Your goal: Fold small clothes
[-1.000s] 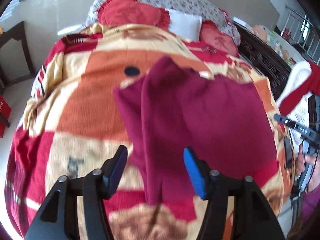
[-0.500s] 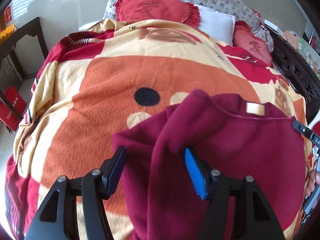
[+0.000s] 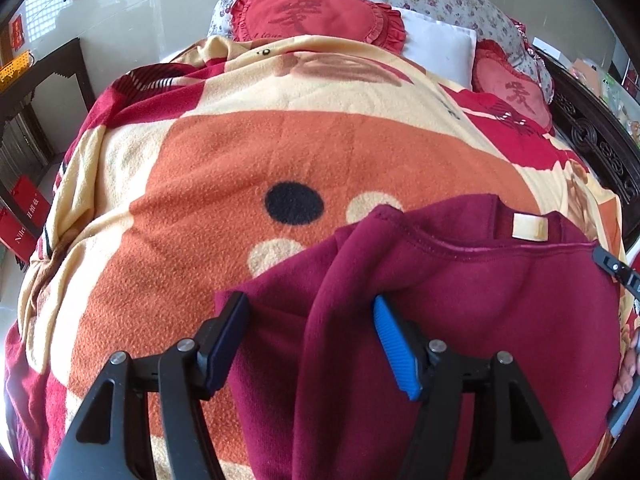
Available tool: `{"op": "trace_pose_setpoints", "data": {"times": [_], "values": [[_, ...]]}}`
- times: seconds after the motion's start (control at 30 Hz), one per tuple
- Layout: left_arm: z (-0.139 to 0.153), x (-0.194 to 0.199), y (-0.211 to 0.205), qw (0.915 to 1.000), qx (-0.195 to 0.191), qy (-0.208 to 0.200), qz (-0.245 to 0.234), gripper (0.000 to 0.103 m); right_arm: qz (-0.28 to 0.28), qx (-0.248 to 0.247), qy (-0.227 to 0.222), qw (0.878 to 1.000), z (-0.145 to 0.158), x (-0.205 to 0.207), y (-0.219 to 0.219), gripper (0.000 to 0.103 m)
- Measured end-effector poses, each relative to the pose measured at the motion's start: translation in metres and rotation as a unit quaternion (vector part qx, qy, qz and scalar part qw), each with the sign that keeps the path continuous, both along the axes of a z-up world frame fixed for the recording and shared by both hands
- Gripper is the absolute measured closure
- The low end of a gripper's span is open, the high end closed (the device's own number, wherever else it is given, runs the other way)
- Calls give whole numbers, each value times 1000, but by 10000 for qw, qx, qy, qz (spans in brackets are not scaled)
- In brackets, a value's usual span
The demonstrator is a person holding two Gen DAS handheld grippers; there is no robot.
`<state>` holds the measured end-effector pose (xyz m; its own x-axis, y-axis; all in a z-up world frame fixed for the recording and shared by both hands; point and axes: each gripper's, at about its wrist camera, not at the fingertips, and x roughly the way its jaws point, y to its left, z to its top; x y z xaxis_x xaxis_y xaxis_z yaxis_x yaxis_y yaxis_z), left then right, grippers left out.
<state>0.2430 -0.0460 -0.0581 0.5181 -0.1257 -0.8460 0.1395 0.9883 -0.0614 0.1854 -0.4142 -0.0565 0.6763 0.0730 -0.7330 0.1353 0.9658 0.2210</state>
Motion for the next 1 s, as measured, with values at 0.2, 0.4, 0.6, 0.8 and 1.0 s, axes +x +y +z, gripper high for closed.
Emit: {"op": "trace_pose_setpoints", "data": {"times": [0.2,0.4,0.6,0.8,1.0], "values": [[11,-11,8,10000,-35,-13,80,35,67,394,-280,9988,29,-26,10,91],[22,-32,21,9998,-121,-32,180,35,278,503,-65,9983,24,-43,29,91],[30,-55,31,9995,-212,-86,220,35,235,471,498,9974,-8,-37,32,90],[31,-74,41,9991,-327,-113,251,35,413,462,492,9969,22,-38,57,88],[23,-97,65,9965,-745,143,346,34,1475,462,581,9863,43,-22,142,79]]}}
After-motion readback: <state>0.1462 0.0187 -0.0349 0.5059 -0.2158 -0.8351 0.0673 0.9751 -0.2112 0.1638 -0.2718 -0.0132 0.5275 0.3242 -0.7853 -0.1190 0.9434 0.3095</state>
